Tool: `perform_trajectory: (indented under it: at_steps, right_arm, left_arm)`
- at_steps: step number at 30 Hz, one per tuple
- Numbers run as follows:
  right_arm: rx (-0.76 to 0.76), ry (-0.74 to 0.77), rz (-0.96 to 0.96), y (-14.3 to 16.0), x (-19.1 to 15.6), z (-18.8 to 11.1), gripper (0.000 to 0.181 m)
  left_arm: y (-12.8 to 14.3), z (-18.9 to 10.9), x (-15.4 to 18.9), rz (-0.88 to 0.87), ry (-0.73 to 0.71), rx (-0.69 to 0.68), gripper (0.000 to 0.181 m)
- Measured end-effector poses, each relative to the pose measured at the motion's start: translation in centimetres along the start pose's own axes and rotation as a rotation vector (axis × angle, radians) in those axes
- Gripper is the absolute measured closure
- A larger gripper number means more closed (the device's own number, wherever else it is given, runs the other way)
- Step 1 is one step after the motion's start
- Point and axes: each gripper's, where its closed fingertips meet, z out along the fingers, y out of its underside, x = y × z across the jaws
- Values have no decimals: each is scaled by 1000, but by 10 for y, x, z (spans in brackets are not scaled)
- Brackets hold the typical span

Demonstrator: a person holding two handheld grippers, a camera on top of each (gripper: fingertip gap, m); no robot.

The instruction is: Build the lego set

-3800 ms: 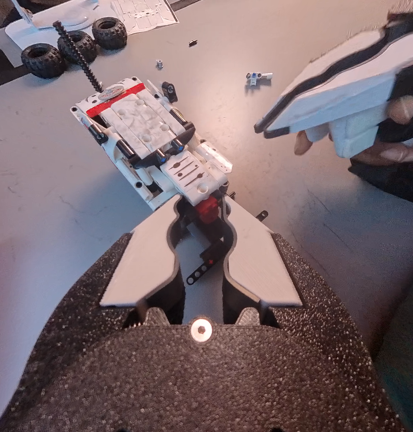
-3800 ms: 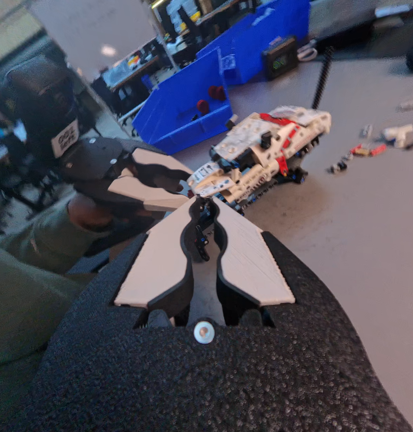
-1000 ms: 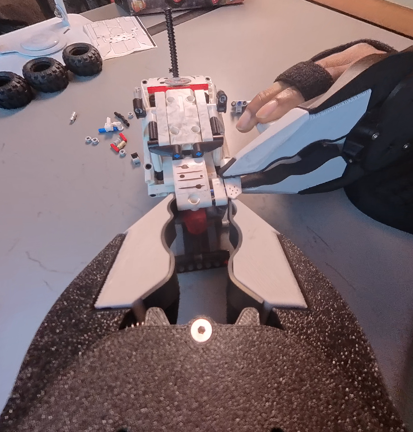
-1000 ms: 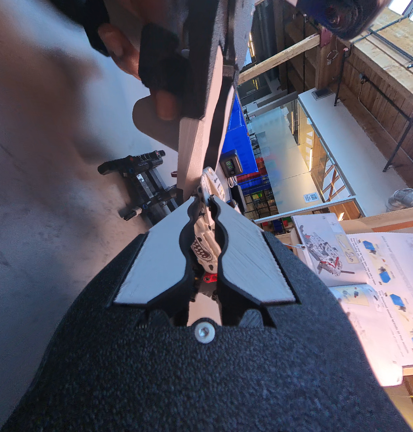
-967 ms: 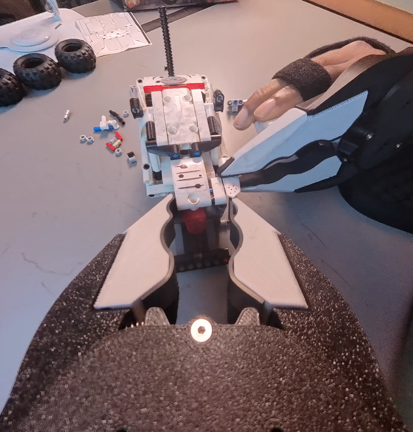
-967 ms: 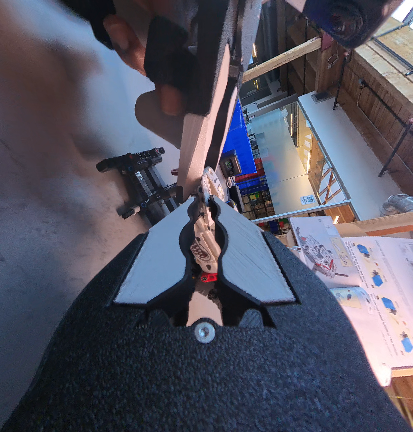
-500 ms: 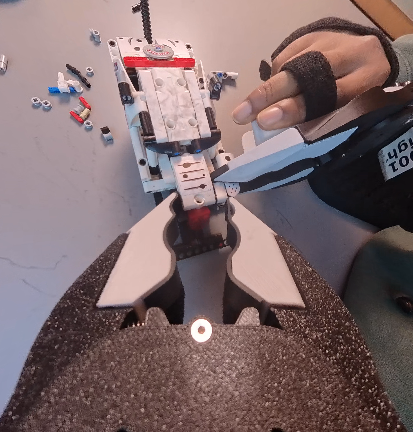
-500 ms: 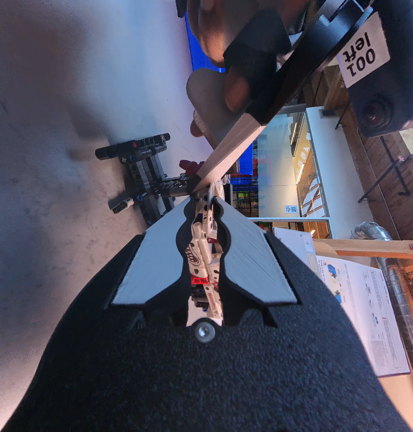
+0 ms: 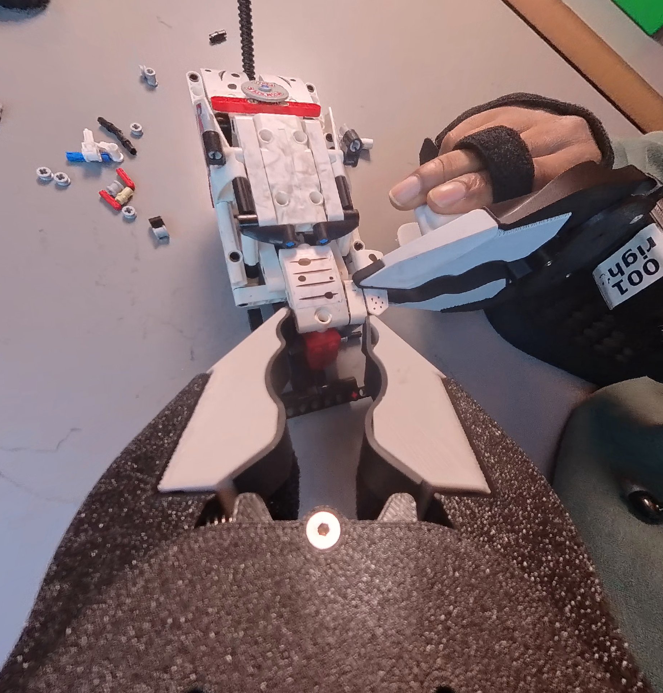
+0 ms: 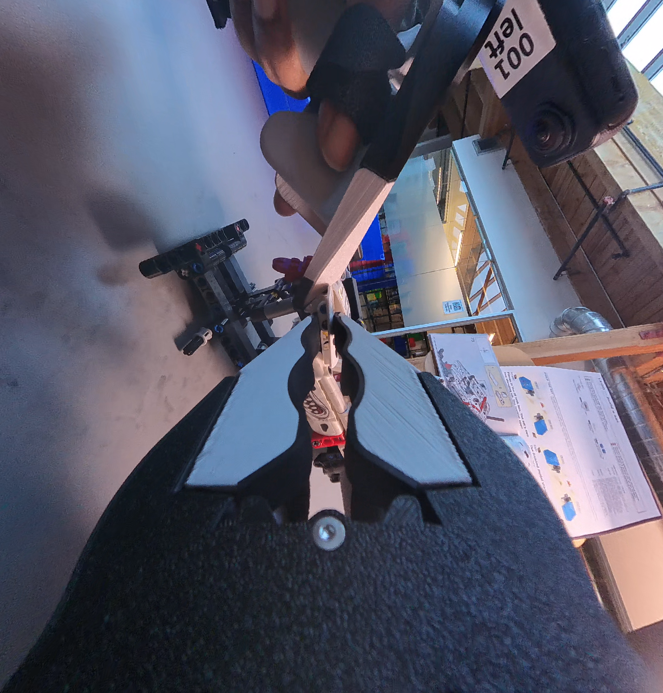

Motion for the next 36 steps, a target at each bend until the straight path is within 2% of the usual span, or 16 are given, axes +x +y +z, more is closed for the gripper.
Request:
perform_trajectory:
  at_steps: [2,3,4,5,8,15,20,27,31,36]
  right_arm:
    - [11,-5,13,0,0,-3,177]
    - [76,-36,52,-9,-3,-13,177]
    - [65,-60,87,-8,-8,-22,176]
    - [61,-71,77,-5,-15,-28,176]
    - [62,-47,113,5,-3,-25,176]
    - [18,26,215,29,27,-39,176]
    - [1,15,280,32,26,-40,175]
    - [-50,17,351,50,29,-42,175]
    - [-103,27,452,73,34,-47,175]
    - [-179,49,708,115,48,-58,175]
  left_arm:
    - [-1,-3,-10,-10,-55,13,150]
    - [1,-16,-35,-32,-147,26,150]
    - [6,-30,-54,-73,-207,21,150]
    - [11,-37,-56,-56,-227,-10,149]
    - [7,-20,-26,-19,-126,-3,148]
    - [3,-18,-34,17,-153,39,147]
    - [2,-17,-32,9,-125,75,146]
    - [-2,-27,-26,12,-100,131,134]
    - [-3,-37,-31,24,-145,171,122]
    - [-4,-46,-39,1,-169,233,112]
